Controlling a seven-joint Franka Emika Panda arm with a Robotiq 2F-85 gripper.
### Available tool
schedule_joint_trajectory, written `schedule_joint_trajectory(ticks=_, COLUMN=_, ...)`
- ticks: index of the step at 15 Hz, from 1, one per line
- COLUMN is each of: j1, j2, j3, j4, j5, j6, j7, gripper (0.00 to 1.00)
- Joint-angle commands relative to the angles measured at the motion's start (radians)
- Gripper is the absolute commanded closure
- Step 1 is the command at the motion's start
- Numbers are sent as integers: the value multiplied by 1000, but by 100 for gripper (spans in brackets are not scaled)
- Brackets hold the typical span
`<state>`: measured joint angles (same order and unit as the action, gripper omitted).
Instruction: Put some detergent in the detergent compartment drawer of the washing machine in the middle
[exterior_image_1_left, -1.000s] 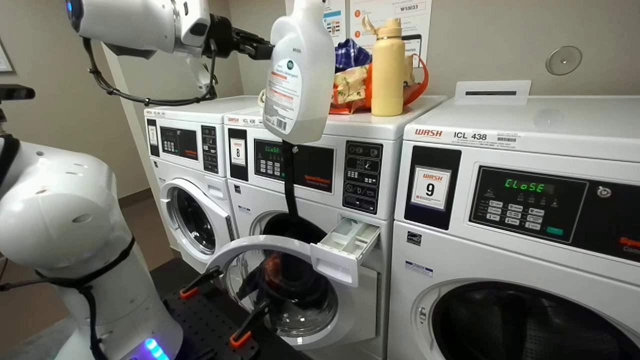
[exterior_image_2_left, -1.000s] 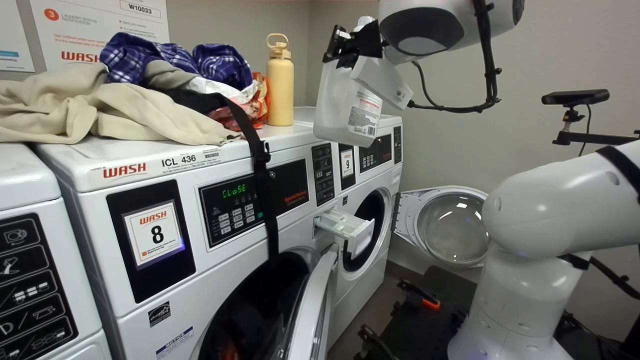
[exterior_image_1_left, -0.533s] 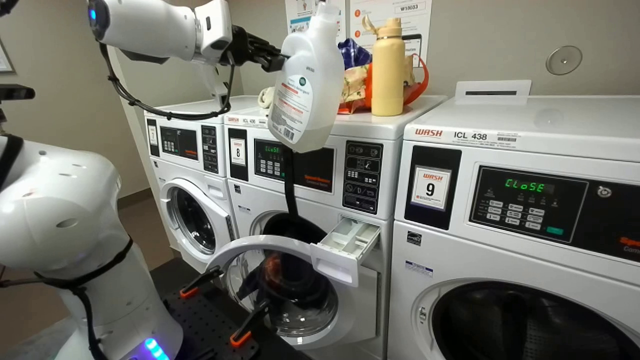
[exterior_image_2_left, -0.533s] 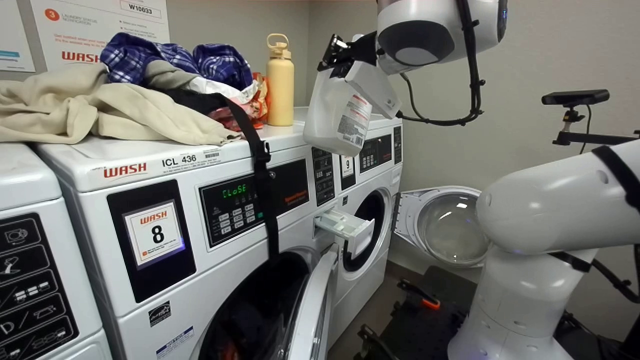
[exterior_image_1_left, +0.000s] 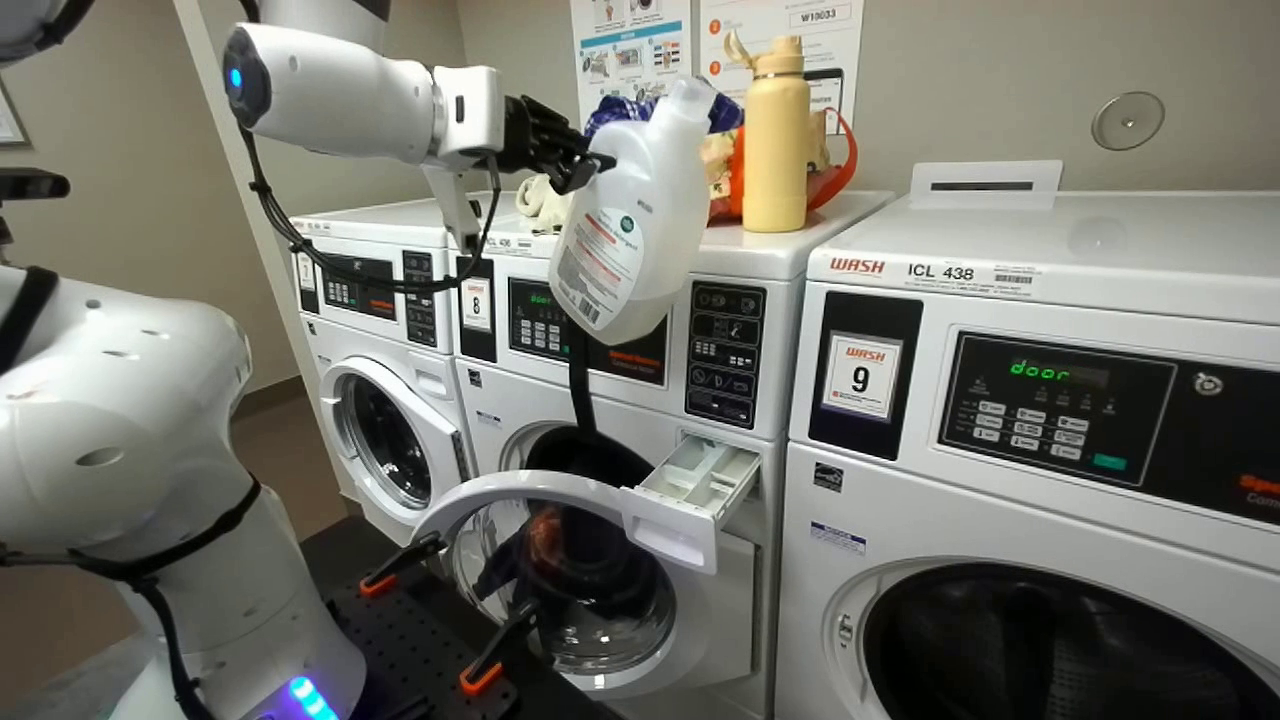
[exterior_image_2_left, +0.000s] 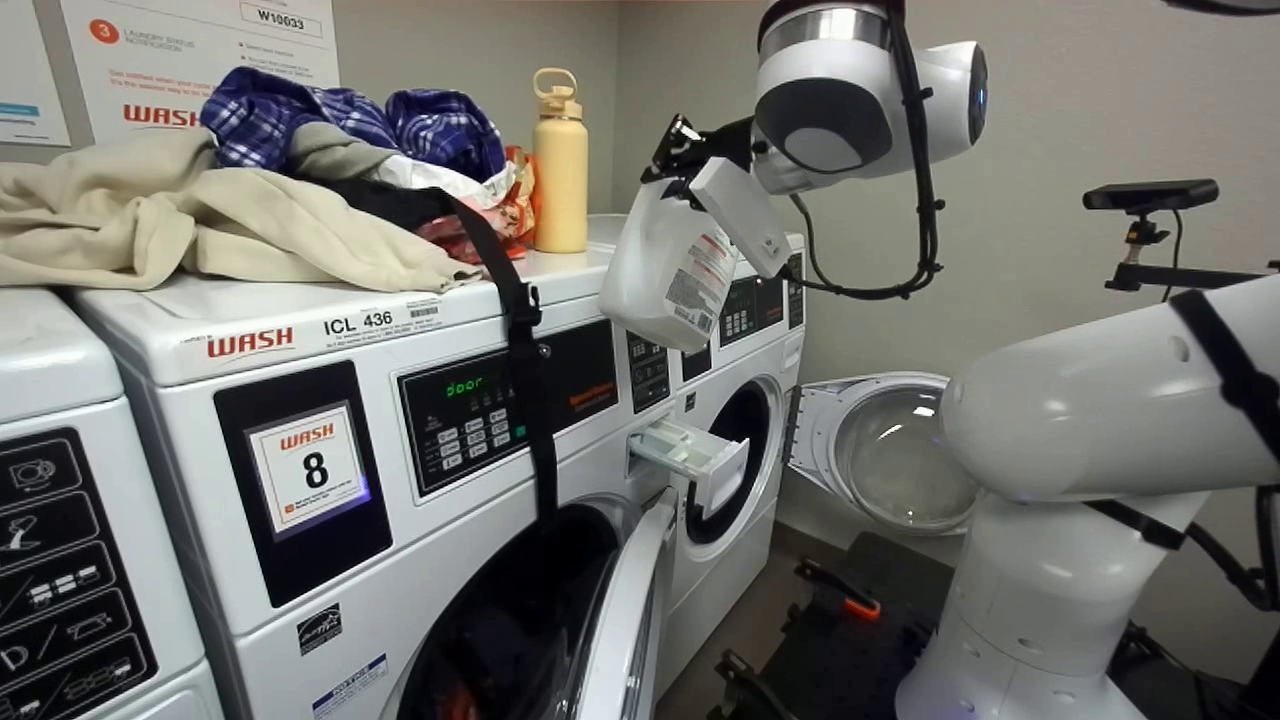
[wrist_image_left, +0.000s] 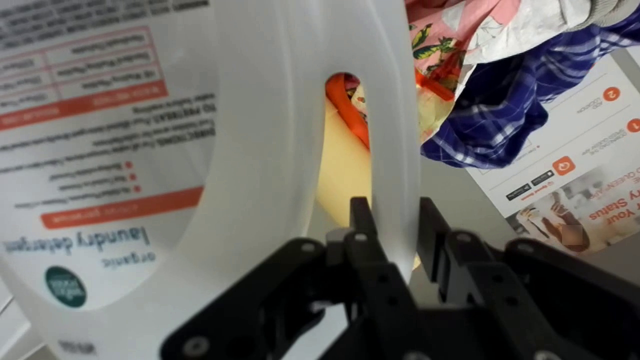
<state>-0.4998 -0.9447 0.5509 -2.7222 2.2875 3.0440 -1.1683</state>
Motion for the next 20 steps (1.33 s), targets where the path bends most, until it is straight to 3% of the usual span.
schedule_joint_trajectory(ticks=1, j1=-36, j2=-1, j3=-4, j4=6, j5=65, j6=-51, j7=8, gripper=94)
schedule_joint_trajectory(ticks=6, j1=-27, j2=27, j3=-13, j4=-23, j5=125, j6=-102, j7=7, gripper=94)
schedule_joint_trajectory(ticks=13, j1=9, j2=49, j3=-86, j4=-60, j5=178, j6=-191, j7=52, gripper=94)
schedule_joint_trajectory(ticks=20, j1=49, j2=89, j3=-165, j4=-77, j5=214, j6=-178, j7=126, gripper=94)
